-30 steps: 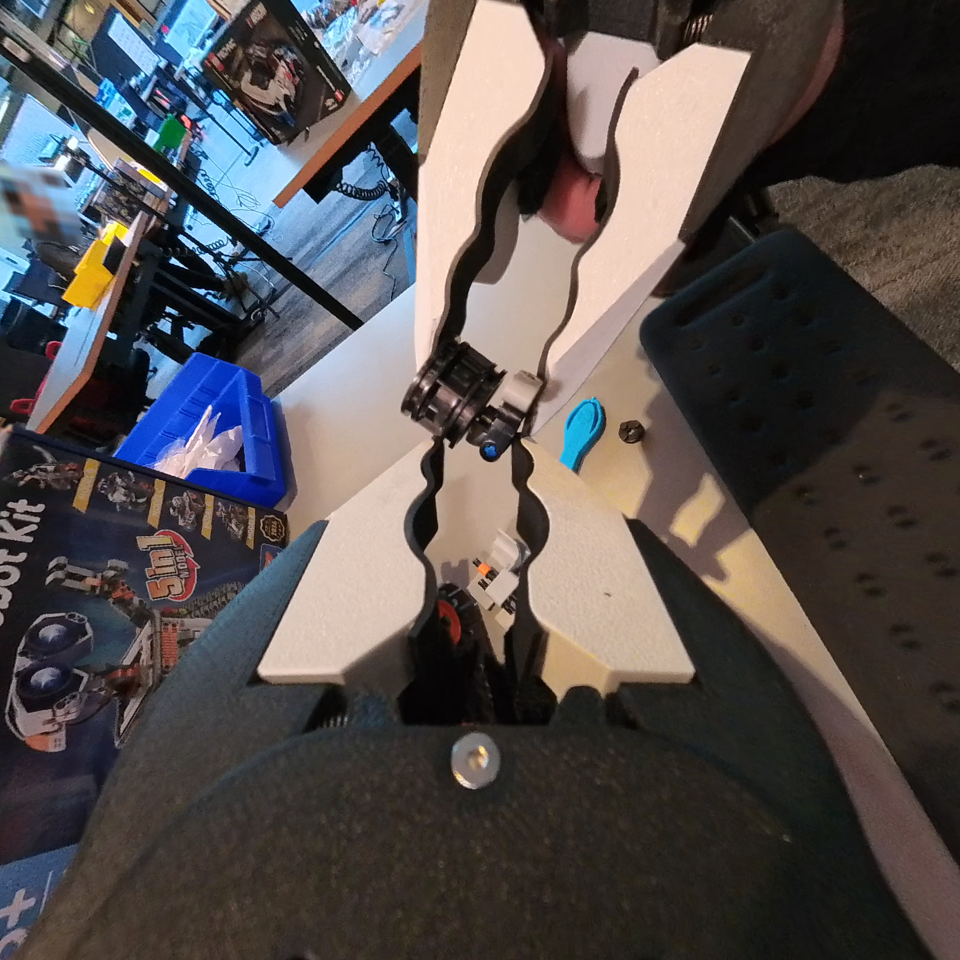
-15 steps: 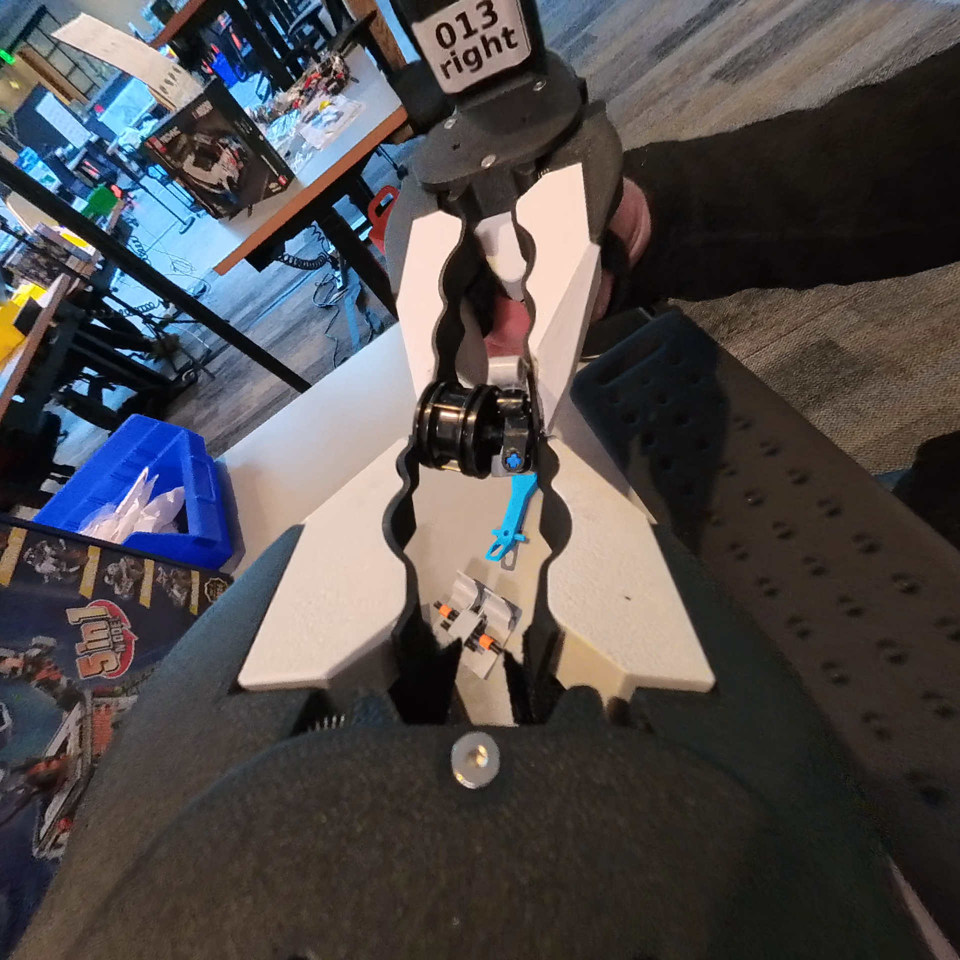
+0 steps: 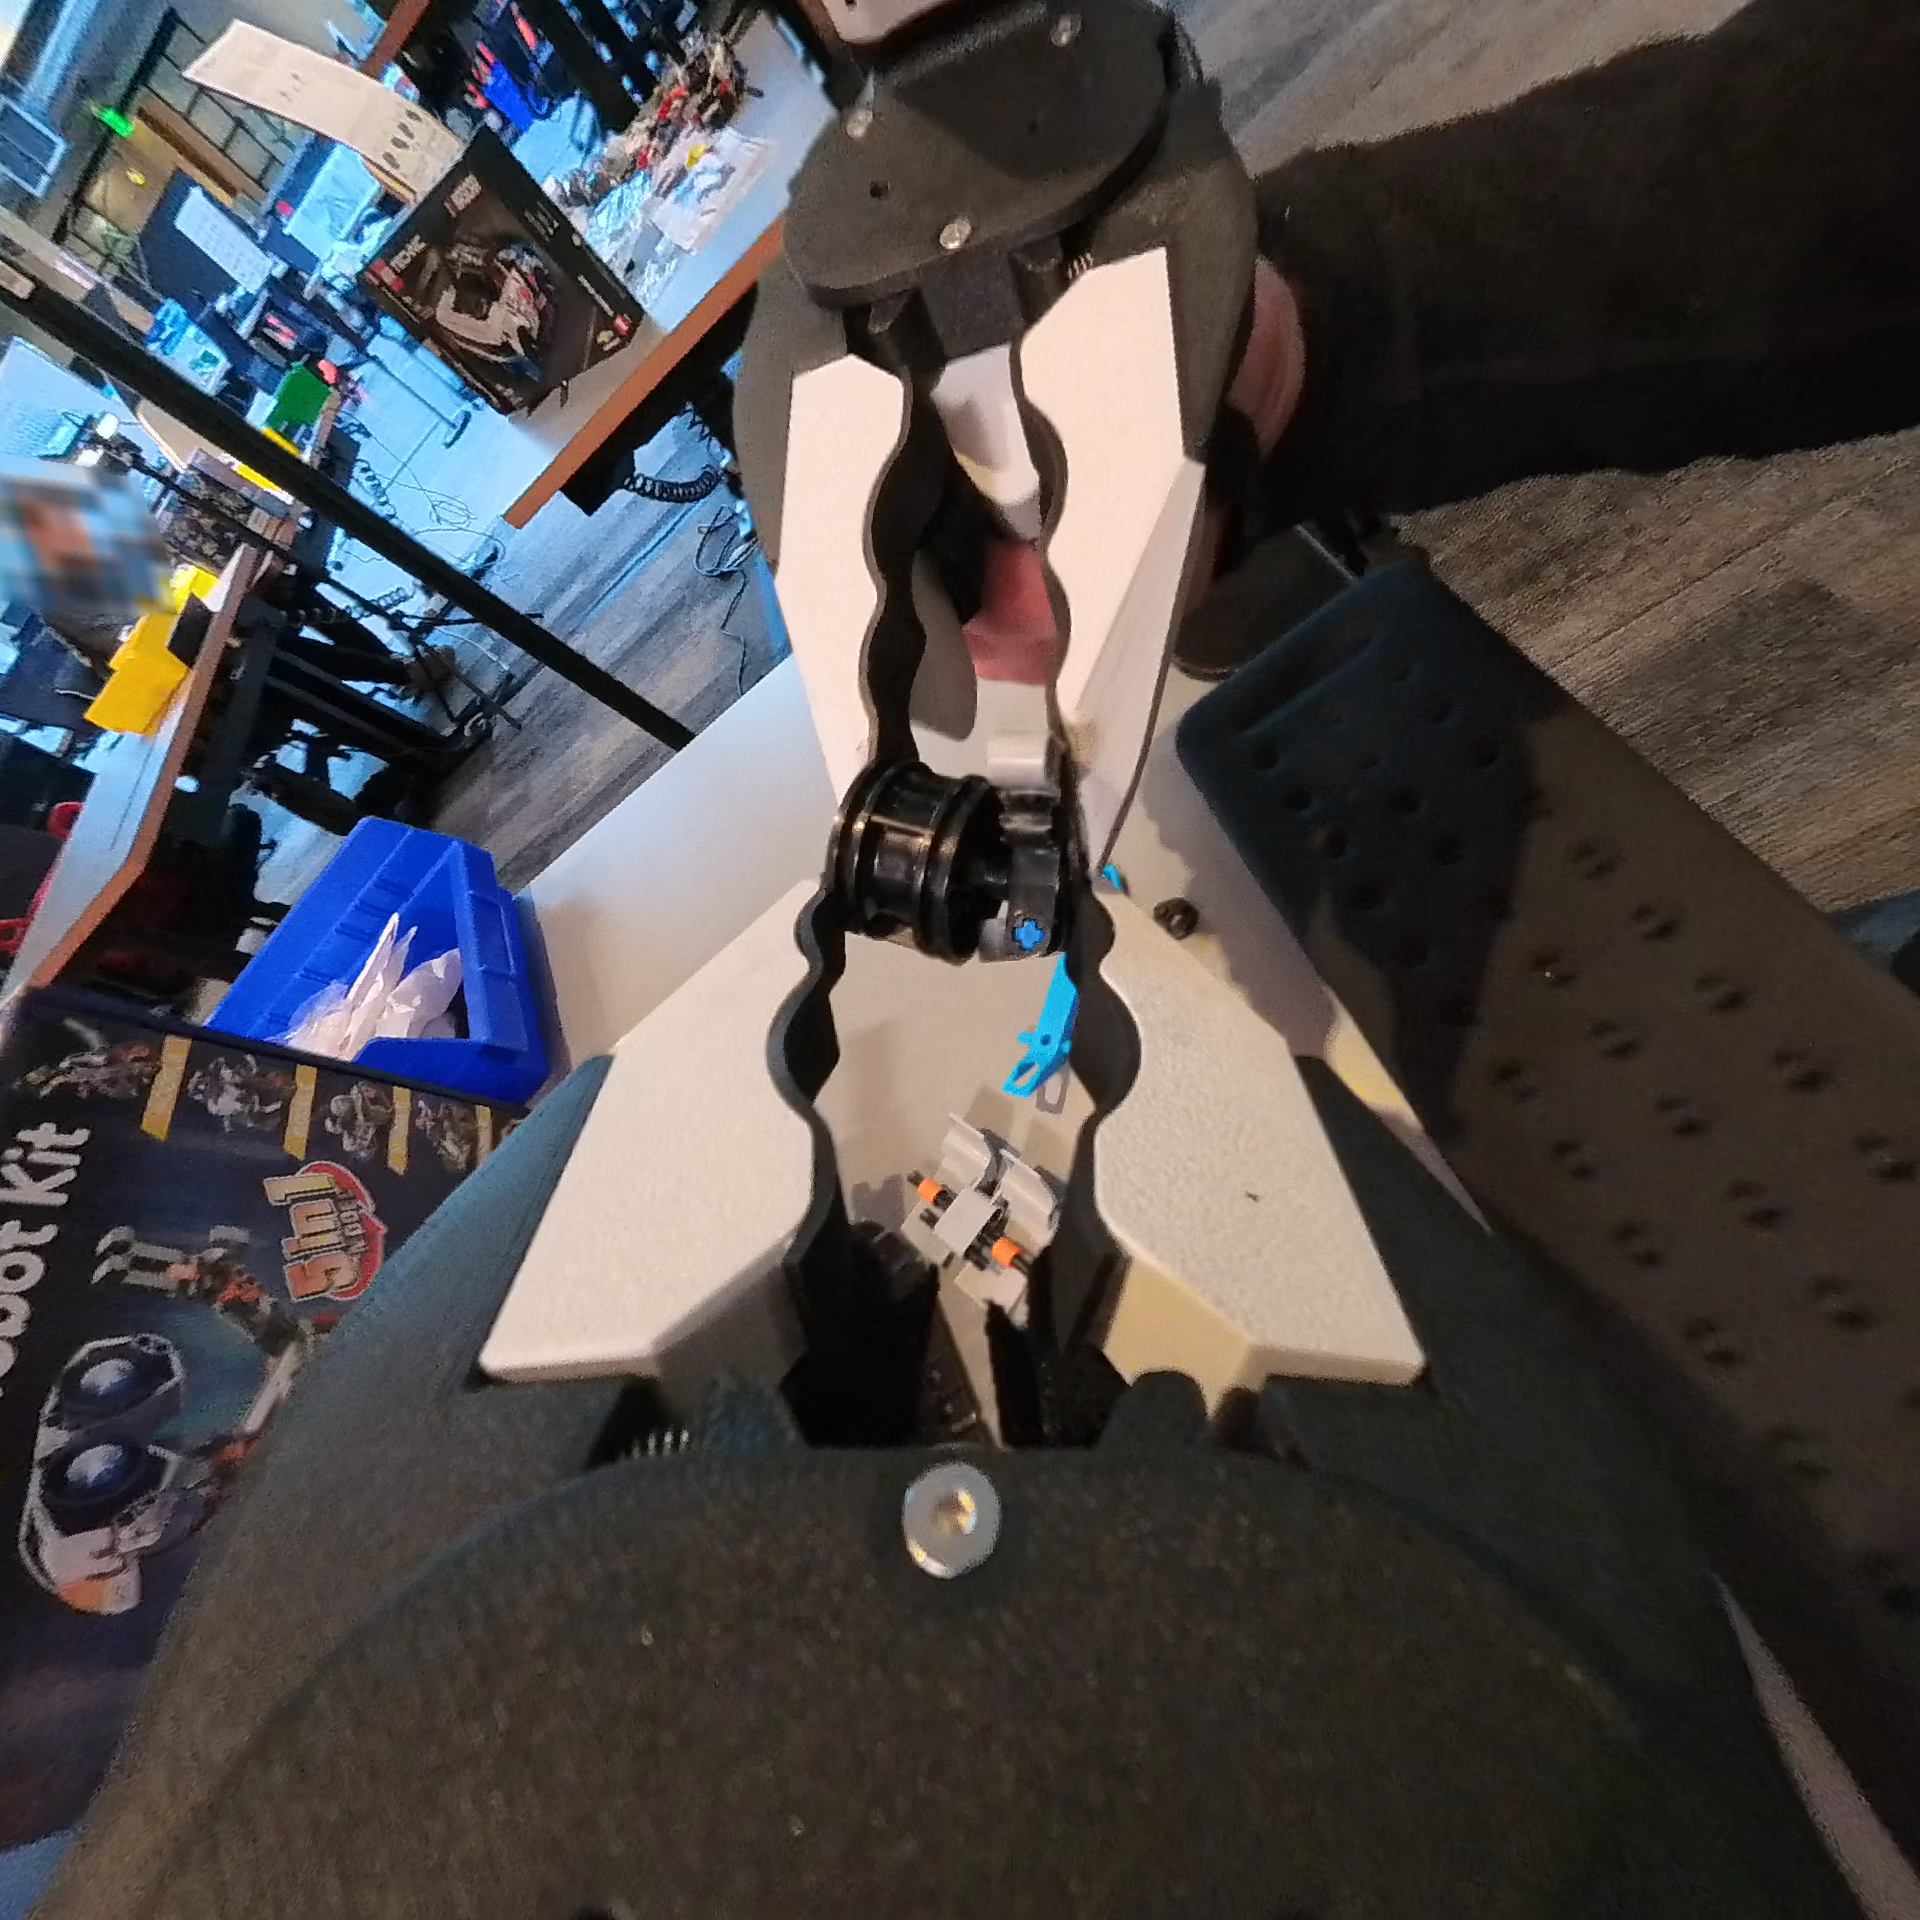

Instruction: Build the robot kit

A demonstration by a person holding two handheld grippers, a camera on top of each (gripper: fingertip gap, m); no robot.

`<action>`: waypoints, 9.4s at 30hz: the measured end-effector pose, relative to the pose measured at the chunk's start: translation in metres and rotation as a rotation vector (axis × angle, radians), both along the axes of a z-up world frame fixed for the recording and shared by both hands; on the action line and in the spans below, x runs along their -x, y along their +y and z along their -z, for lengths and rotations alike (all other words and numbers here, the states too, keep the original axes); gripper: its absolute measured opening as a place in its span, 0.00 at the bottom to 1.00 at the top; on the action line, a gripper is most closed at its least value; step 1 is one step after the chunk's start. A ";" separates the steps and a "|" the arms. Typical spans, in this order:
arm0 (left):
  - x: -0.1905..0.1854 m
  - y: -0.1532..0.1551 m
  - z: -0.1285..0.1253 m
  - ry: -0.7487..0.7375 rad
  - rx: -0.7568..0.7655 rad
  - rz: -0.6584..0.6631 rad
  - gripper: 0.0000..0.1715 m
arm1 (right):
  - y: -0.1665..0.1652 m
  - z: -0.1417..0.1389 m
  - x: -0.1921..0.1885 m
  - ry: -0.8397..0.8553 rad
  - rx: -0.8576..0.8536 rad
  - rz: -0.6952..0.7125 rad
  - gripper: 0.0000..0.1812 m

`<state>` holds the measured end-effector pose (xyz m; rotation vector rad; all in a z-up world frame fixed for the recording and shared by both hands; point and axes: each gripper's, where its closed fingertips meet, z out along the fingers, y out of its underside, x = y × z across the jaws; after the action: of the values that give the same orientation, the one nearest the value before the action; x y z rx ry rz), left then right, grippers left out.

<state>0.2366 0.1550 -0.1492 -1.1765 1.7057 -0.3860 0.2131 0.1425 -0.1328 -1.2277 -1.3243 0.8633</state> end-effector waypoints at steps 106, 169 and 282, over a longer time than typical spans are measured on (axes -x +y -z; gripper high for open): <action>-0.003 0.058 0.004 -0.389 0.181 -0.329 0.08 | 0.060 0.002 -0.021 0.178 -0.123 0.623 0.16; 0.003 0.033 0.042 0.015 0.457 -0.062 0.02 | 0.055 0.043 -0.027 -0.022 0.232 0.409 0.25; -0.006 0.037 -0.018 -0.371 0.103 0.026 0.04 | 0.059 0.013 -0.031 0.228 0.156 0.515 0.16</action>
<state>0.2431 0.1918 -0.1313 -1.0787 1.3925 -0.6711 0.2439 0.2012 -0.1454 -1.4563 -0.7181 0.7133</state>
